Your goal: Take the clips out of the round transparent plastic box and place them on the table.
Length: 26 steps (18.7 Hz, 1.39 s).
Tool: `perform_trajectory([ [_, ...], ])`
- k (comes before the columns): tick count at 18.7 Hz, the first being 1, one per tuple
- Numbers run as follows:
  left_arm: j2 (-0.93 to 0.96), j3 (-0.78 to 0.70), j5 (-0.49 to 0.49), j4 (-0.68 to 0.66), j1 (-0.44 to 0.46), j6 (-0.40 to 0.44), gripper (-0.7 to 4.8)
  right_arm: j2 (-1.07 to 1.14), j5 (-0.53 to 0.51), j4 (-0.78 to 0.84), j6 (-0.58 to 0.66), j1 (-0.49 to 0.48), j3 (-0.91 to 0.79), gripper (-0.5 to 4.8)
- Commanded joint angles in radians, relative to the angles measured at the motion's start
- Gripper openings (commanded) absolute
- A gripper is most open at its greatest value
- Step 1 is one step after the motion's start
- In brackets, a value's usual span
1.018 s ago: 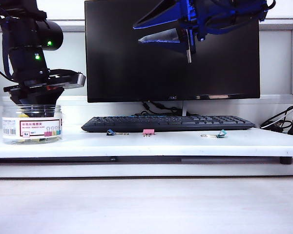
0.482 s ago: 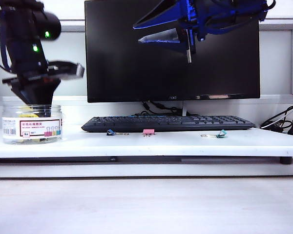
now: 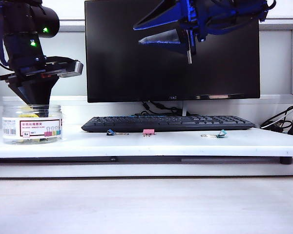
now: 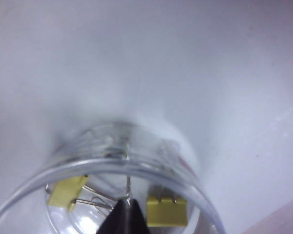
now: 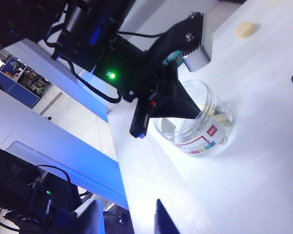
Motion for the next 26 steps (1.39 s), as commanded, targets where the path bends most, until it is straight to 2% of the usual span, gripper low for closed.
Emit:
perform_trajectory([
  [1, -0.007, 0.003, 0.004, -0.021, 0.001, -0.002, 0.69, -0.004, -0.006, 0.007, -0.003, 0.002, 0.004, 1.48],
  [2, -0.007, 0.003, 0.004, -0.022, 0.001, -0.002, 1.13, -0.004, -0.006, 0.007, -0.003, 0.002, 0.004, 1.48],
  [3, -0.007, 0.003, 0.004, -0.022, 0.001, -0.002, 1.25, -0.004, -0.006, 0.007, -0.003, 0.002, 0.004, 1.48],
  [13, -0.005, -0.006, 0.045, -0.019, 0.0, -0.017, 1.24, -0.004, -0.006, 0.007, -0.003, 0.002, 0.004, 1.48],
  [22, 0.053, -0.007, 0.041, -0.016, 0.0, -0.024, 1.18, -0.004, -0.009, 0.007, -0.003, 0.002, 0.004, 1.48],
  [24, 0.053, -0.007, 0.041, -0.006, 0.0, -0.024, 0.83, -0.004, -0.009, 0.007, -0.003, 0.002, 0.004, 1.48],
  [26, 0.053, -0.007, 0.04, 0.005, 0.0, -0.025, 0.82, -0.004, -0.009, 0.007, -0.003, 0.002, 0.004, 1.48],
])
